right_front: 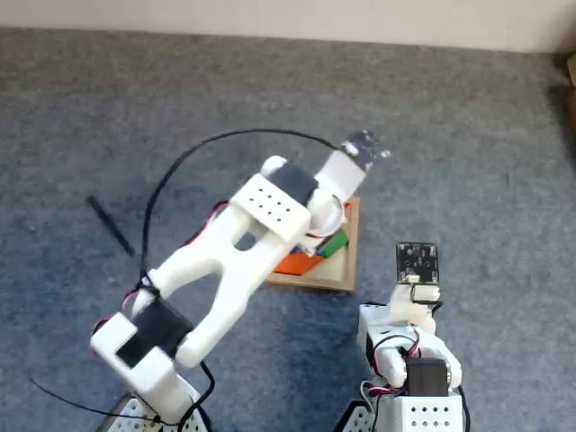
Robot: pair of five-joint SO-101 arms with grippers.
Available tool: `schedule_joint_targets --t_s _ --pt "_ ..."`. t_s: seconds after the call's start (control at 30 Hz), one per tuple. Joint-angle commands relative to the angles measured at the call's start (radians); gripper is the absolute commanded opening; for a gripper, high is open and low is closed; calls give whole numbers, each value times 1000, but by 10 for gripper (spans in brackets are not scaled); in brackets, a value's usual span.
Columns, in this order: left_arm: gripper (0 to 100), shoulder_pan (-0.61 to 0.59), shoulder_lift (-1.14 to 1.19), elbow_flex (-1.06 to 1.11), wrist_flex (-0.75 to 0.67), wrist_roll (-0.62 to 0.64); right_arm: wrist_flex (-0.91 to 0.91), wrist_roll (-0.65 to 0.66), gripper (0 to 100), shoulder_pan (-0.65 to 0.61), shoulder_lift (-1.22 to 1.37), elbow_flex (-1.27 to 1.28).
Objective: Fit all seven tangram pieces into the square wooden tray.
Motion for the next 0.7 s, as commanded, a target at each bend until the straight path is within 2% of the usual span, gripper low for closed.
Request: schedule_joint_targets --t_s 0.0,0.2,0.43,0.67 --pt "50 18 50 -44 -31 6 7 -3 5 8 -15 137" --pt "53 19 101 -91 -35 6 7 -3 5 8 -15 137" --pt "195 74 102 -102 14 8 7 -3 5 8 -15 137" --pt "200 70 67 -128 77 8 7 -3 5 8 -15 137"
